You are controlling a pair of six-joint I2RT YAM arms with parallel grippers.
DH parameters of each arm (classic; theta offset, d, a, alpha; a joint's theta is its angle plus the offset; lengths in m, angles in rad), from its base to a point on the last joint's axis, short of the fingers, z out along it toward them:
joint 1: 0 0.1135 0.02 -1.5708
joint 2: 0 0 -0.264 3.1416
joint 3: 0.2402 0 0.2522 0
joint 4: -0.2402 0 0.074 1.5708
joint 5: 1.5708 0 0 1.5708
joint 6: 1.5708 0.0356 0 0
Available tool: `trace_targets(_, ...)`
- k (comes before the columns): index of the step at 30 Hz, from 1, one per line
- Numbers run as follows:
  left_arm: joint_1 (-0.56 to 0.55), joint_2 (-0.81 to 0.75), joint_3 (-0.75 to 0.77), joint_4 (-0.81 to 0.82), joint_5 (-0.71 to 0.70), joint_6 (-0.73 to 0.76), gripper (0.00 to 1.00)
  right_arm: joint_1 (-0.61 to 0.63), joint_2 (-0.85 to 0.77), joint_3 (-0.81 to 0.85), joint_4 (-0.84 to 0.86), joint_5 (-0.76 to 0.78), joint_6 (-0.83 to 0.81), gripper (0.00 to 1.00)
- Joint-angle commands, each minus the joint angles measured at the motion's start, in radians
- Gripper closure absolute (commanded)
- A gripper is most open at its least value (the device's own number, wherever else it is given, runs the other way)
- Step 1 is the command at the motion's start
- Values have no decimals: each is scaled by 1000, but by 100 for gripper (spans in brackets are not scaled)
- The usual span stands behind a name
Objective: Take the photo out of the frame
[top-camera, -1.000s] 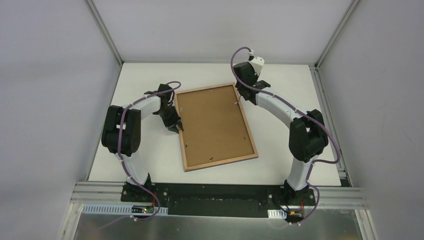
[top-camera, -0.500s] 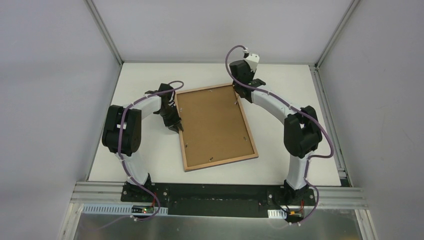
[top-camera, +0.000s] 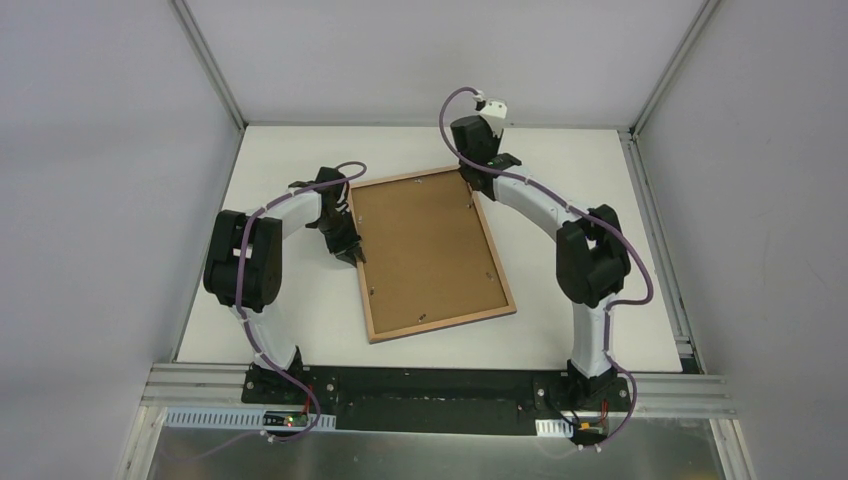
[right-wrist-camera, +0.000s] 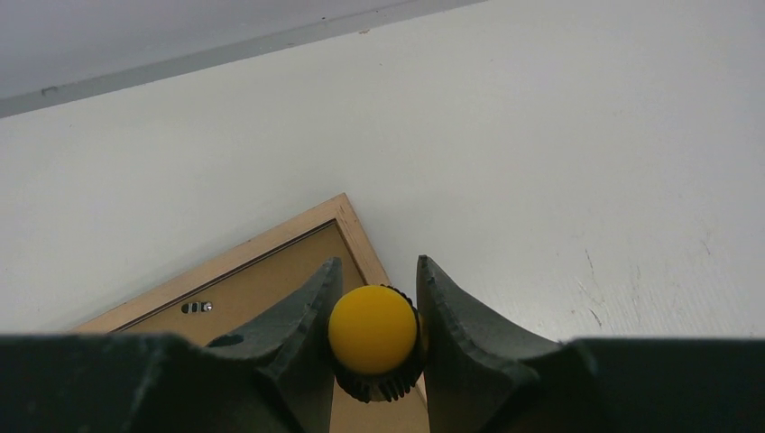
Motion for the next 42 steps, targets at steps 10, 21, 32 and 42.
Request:
trace_targets(10, -3, 76, -44, -114, -97, -35, 100, 31, -112, -112, 113, 79, -54, 100)
trace_targets(21, -3, 70, -38, -126, -98, -16, 100, 21, -34, -26, 164, 73, -119, 100)
trace_targets(32, -3, 69, -32, -134, -95, 4, 100, 29, -11, -15, 134, 96, -77, 100)
trace_targets(42, -3, 79, -23, -142, -93, 3, 100, 48, -113, -110, 125, 173, -79, 100)
